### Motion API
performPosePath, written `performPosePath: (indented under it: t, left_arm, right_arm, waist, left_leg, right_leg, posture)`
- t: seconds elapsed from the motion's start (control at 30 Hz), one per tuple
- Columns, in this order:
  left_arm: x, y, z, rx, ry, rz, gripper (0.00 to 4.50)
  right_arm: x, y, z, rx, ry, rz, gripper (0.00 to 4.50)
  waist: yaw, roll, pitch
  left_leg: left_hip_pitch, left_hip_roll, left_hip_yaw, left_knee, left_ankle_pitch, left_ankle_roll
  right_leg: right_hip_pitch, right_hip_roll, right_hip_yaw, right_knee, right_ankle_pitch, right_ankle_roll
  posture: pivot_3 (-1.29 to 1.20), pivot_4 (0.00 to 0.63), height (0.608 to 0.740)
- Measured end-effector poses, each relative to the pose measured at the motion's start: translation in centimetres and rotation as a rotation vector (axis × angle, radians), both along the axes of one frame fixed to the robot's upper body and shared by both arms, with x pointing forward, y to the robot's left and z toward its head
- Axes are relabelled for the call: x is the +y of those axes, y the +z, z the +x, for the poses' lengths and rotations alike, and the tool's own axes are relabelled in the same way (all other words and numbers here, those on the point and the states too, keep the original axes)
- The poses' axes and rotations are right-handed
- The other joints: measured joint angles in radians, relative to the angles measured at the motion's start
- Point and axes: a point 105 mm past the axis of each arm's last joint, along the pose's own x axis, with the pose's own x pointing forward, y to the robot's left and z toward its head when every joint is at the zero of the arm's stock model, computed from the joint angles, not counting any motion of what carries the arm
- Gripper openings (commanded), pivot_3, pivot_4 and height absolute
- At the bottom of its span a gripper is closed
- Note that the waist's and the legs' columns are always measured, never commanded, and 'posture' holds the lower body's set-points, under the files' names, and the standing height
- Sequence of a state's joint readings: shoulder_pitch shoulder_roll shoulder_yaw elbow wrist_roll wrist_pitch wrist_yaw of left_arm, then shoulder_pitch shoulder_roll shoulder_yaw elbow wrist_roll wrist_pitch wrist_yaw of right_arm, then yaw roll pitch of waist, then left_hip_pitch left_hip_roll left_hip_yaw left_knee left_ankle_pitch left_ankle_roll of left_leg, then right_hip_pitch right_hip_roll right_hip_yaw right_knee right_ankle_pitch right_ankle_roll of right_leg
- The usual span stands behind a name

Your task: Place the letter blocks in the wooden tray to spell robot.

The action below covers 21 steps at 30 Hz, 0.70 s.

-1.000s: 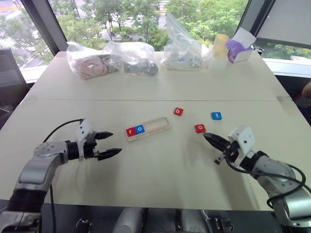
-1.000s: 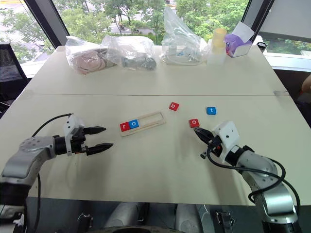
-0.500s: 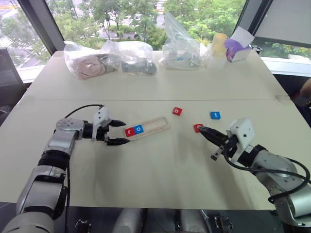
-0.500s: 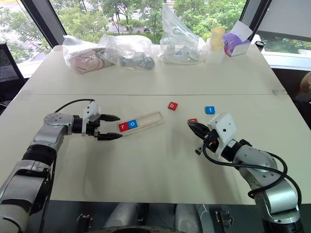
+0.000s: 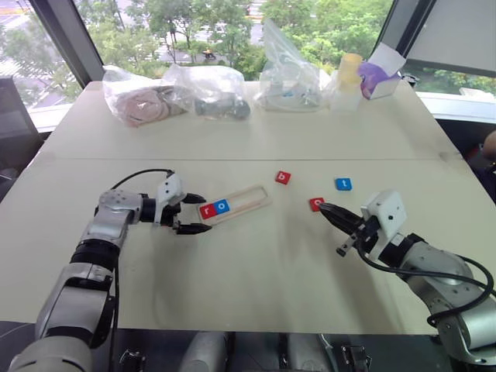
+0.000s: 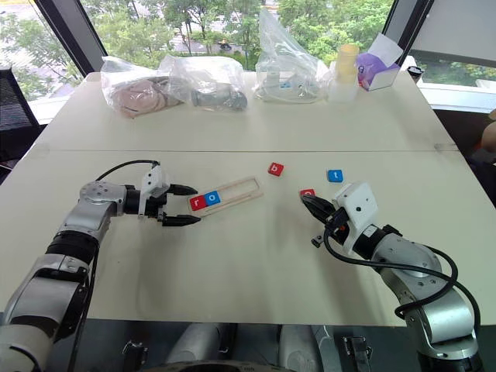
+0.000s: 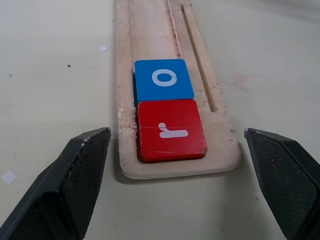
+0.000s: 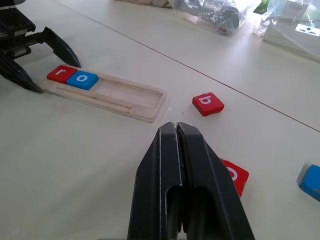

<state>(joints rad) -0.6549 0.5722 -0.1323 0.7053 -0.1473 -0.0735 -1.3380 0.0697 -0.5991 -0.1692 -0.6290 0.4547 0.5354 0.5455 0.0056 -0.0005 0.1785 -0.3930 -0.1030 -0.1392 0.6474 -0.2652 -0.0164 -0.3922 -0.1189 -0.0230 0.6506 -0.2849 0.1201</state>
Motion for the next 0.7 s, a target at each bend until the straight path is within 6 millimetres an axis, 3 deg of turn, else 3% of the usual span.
performPosePath:
  t: [0.6,0.7]
  left_arm:
    - [-0.01,-0.67,-0.02,-0.065,0.002,0.025,4.49]
    - [0.02,-0.87,-0.12,-0.063,-0.004,0.024,3.67]
  right_arm:
    - [0.06,0.23,-0.02,-0.017,0.005,0.000,0.00]
    - [0.06,0.23,-0.03,-0.017,0.007,-0.001,0.00]
  waist:
    - [-0.003,0.000,-0.001]
    - [-0.005,0.000,-0.002]
  left_leg:
    - [0.002,0.000,0.000,0.000,0.000,0.000]
    - [0.003,0.000,0.000,0.000,0.000,0.000]
  right_leg:
    - [0.001,0.000,0.000,0.001,0.000,0.000]
    - [0.002,0.000,0.000,0.001,0.000,0.000]
  posture:
    - [0.00,0.150,0.740]
    - [0.00,0.150,0.740]
